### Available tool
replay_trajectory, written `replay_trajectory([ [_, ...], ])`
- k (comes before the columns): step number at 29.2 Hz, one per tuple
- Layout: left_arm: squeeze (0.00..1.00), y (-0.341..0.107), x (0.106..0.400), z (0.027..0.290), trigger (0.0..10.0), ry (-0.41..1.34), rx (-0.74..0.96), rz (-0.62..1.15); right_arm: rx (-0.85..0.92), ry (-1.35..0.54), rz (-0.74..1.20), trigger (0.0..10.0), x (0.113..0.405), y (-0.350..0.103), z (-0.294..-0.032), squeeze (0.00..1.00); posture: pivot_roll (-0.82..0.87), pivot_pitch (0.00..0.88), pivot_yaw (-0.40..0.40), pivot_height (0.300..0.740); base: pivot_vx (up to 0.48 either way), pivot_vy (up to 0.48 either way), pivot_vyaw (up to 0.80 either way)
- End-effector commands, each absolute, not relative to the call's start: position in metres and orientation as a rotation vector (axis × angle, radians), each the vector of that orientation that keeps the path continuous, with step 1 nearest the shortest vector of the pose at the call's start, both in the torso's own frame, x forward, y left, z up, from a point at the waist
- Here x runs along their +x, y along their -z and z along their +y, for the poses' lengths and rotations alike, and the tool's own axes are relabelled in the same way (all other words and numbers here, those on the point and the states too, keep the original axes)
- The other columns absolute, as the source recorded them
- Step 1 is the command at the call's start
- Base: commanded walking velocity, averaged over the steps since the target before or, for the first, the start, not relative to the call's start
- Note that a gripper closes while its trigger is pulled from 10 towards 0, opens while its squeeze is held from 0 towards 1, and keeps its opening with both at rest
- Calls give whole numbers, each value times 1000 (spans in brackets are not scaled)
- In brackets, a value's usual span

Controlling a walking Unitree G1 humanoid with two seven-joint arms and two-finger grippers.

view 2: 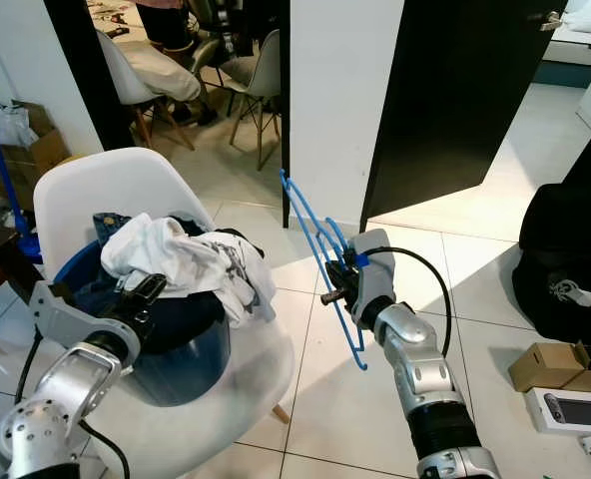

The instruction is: Hang hanger

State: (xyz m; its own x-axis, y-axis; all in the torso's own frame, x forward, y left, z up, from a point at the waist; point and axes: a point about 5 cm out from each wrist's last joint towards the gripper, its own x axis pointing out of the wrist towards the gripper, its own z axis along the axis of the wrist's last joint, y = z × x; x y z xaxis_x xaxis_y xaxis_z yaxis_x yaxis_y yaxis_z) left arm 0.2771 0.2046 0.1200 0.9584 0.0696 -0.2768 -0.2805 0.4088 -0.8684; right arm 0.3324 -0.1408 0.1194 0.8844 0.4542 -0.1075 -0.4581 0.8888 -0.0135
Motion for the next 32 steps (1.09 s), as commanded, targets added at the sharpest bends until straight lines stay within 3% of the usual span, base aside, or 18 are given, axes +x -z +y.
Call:
replay_trajectory([
  [1, 0, -116, 280, 190, 10000, -232, -1278, 194, -37, -469, 104, 10000, 331, -119, -143, 0, -16, 47, -48, 740, 0, 0, 0],
  [10, 0, -122, 287, 199, 10000, -231, -1305, 136, -39, -468, 101, 10000, 331, -121, -144, 0, -22, 49, -52, 740, 0, 0, 0],
  [11, 0, -120, 288, 199, 3294, -232, -1306, 140, -39, -468, 101, 10000, 331, -121, -144, 0, -22, 50, -53, 740, 0, 0, 0],
  [12, 0, -118, 290, 199, 0, -235, -1306, 146, -40, -467, 101, 10000, 331, -121, -144, 0, -26, 52, -53, 740, 0, 0, 0],
  [26, 0, -112, 295, 197, 0, -236, -1323, 160, -42, -464, 101, 10000, 330, -121, -144, 0, -32, 54, -50, 740, 0, 0, 0],
  [32, 0, -129, 300, 202, 0, -190, -1293, 93, -36, -464, 102, 10000, 330, -121, -143, 0, -29, 54, -52, 740, 0, 0, 0],
])
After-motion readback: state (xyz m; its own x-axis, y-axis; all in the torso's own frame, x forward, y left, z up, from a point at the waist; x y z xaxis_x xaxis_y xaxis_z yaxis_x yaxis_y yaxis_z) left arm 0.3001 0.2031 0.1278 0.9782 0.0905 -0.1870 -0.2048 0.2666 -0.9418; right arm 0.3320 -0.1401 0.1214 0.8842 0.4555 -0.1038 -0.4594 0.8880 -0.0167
